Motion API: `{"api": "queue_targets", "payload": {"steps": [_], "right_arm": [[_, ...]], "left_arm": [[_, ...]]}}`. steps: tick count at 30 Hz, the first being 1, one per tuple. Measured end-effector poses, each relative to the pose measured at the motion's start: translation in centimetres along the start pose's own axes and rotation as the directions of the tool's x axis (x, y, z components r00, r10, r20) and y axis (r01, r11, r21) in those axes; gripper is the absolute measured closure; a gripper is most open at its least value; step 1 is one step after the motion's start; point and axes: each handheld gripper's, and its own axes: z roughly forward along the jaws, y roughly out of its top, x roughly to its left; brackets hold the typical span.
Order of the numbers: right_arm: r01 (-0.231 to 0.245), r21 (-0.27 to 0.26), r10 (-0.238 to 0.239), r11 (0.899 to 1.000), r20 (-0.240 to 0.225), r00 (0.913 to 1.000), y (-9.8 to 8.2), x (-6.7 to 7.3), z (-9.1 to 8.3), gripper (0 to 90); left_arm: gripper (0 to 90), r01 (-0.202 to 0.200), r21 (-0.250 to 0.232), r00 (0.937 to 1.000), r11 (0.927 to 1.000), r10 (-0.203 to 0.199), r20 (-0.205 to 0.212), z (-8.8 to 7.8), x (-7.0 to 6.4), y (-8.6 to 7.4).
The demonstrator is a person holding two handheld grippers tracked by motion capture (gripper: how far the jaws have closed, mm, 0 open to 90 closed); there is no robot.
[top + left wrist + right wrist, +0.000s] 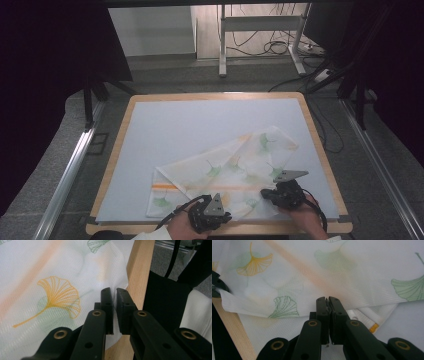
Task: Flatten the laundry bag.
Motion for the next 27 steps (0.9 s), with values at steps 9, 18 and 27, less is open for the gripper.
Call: {"api": "queue_targets", "payload": {"steps": [9,18,27], "right_arm": [[0.000,-0.001,0.000,1.000,-0.001,1.0000,0.0,0.0,0.0,86.1],[0.001,0.001,-0.001,1.000,-0.003,1.0000,0.0,0.0,0.0,85.9],[0.000,0.000,0.000,1.000,-0.004,1.0000,0.0,-0.1,0.0,85.9]], "left_arm": [[87.7,0.042,-0.080,0.9990,0.9959,-0.043,-0.015,-1.4,0.9,0.1],[87.7,0.058,-0.152,0.9934,0.9867,-0.072,-0.089,-3.5,2.4,0.1],[87.8,0.093,-0.183,0.9845,0.9788,-0.118,-0.130,-4.7,4.0,-0.4]]}}
